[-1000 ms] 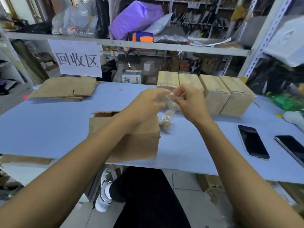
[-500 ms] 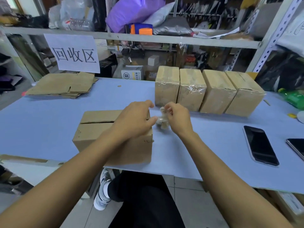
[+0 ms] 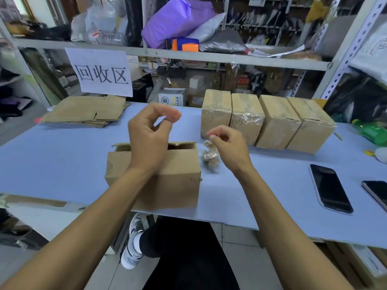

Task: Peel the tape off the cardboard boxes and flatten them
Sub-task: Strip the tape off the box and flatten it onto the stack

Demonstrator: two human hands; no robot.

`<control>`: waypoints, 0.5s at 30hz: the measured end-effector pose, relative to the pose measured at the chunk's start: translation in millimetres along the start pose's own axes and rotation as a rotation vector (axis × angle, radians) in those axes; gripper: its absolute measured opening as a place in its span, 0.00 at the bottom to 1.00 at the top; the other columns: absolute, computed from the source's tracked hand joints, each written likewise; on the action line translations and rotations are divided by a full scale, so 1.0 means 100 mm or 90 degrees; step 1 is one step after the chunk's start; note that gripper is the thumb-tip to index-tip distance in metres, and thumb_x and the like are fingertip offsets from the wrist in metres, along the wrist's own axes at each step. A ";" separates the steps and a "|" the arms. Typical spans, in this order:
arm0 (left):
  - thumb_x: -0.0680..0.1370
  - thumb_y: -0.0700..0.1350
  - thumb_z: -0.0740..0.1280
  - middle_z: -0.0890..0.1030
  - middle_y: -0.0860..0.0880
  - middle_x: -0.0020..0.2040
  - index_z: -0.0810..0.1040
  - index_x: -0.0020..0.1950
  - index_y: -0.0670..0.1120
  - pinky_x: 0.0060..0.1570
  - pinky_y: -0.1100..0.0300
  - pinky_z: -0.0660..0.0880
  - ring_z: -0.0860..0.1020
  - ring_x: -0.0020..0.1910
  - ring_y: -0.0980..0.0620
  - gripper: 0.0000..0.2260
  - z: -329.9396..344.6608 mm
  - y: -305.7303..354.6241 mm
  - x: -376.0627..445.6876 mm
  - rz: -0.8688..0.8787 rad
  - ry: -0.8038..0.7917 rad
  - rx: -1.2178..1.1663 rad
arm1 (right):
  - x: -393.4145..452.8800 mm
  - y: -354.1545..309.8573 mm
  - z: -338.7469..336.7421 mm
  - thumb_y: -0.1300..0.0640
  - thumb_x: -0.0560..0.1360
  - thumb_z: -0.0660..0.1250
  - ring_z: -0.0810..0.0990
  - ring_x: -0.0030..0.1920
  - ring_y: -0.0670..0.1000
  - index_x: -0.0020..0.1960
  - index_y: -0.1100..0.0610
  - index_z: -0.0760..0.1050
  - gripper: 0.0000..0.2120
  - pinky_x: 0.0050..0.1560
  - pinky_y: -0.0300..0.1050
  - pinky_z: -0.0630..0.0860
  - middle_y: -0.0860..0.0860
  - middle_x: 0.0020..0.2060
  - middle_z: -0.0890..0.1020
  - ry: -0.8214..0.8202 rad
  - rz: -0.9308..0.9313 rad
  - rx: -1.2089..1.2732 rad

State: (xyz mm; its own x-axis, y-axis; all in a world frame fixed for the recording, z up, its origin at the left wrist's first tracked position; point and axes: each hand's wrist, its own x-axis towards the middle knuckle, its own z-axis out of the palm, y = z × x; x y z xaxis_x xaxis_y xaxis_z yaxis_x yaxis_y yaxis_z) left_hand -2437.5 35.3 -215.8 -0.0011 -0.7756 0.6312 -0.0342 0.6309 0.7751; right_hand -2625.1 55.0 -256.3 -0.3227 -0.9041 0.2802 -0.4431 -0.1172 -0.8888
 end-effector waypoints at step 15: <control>0.72 0.65 0.65 0.78 0.53 0.38 0.78 0.39 0.50 0.56 0.40 0.78 0.77 0.43 0.49 0.18 -1.17 -0.13 -0.62 -0.389 0.056 0.130 | -0.51 -0.33 0.38 0.49 0.74 0.58 0.78 0.61 0.50 0.60 0.42 0.80 0.19 0.65 0.53 0.75 0.47 0.60 0.81 -0.060 0.098 0.121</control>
State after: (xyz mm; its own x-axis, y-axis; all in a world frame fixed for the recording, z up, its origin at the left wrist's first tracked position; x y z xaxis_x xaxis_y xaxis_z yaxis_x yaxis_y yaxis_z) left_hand -2319.9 77.0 -261.9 0.1597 -0.9835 0.0845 -0.1915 0.0531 0.9801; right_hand -2562.3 89.3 -254.5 -0.2903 -0.9506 0.1097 -0.2269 -0.0430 -0.9730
